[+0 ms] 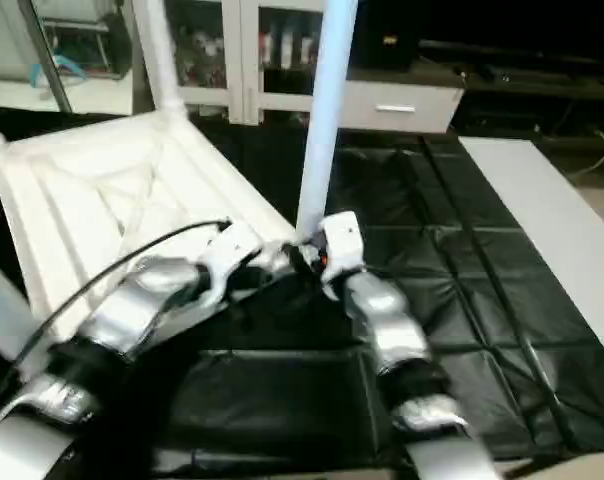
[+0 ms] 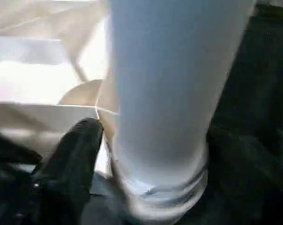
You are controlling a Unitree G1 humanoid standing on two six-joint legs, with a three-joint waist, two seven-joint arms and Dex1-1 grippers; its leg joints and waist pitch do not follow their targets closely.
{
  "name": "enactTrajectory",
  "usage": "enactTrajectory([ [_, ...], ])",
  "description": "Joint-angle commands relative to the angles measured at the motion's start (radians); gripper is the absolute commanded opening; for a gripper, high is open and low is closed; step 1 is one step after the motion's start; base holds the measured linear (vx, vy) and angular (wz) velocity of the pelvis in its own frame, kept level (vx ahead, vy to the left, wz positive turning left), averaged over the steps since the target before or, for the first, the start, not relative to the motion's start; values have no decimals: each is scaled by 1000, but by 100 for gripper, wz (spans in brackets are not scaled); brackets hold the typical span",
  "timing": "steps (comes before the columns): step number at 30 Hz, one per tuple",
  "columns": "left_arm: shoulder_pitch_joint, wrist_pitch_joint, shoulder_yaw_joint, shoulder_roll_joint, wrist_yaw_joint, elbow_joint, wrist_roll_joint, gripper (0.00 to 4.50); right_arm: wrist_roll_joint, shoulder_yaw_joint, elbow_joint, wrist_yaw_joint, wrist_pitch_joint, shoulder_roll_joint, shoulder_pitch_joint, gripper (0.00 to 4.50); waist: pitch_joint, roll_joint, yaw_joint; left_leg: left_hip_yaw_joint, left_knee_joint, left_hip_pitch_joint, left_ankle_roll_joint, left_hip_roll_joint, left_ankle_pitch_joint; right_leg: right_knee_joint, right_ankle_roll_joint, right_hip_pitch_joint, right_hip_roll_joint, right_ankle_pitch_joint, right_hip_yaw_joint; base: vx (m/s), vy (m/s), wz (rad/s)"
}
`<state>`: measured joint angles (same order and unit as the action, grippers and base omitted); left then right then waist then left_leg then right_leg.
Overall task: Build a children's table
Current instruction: Rotate leg to tighten
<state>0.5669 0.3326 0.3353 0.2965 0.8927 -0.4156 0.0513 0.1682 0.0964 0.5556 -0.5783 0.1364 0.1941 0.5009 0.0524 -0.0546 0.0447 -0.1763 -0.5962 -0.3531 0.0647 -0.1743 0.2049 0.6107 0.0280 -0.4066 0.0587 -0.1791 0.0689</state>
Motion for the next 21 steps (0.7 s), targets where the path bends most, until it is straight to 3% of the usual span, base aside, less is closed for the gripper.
enactTrajectory([
  [1,-23,-27,78,9,111,29,-10,0,32,34,-88,-114,53,34,-19,403,-58,9,2,16,70,6,-80,-63,143,-73,225,55,90,-161,-59,0,0,0],
  [4,-71,-73,107,104,275,124,-54,0,55,104,-249,-351,90,204,-123,413,-55,13,23,17,75,12,-65,-71,176,-75,208,54,94,-200,-63,0,0,0],
  [6,-89,-70,111,146,331,172,-74,0,66,110,-300,-415,108,267,-158,413,-53,14,32,17,78,14,-52,-70,199,-78,202,52,91,-231,-62,0,0,0],
  [9,-97,-56,108,174,369,208,-90,0,87,96,-328,-452,120,296,-175,413,-50,11,34,21,81,14,-26,-67,251,-88,178,50,95,-334,-61,0,0,0],
  [11,-104,-49,106,191,392,233,-100,0,98,89,-349,-476,136,314,-184,413,-49,8,35,20,79,15,-26,-66,244,-89,173,47,94,-344,-63,0,0,0],
  [21,-121,-35,106,212,410,276,-114,0,117,114,-364,-533,181,308,-184,413,-55,4,35,17,72,8,-46,-65,159,-75,199,51,92,-236,-61,0,0,0],
])
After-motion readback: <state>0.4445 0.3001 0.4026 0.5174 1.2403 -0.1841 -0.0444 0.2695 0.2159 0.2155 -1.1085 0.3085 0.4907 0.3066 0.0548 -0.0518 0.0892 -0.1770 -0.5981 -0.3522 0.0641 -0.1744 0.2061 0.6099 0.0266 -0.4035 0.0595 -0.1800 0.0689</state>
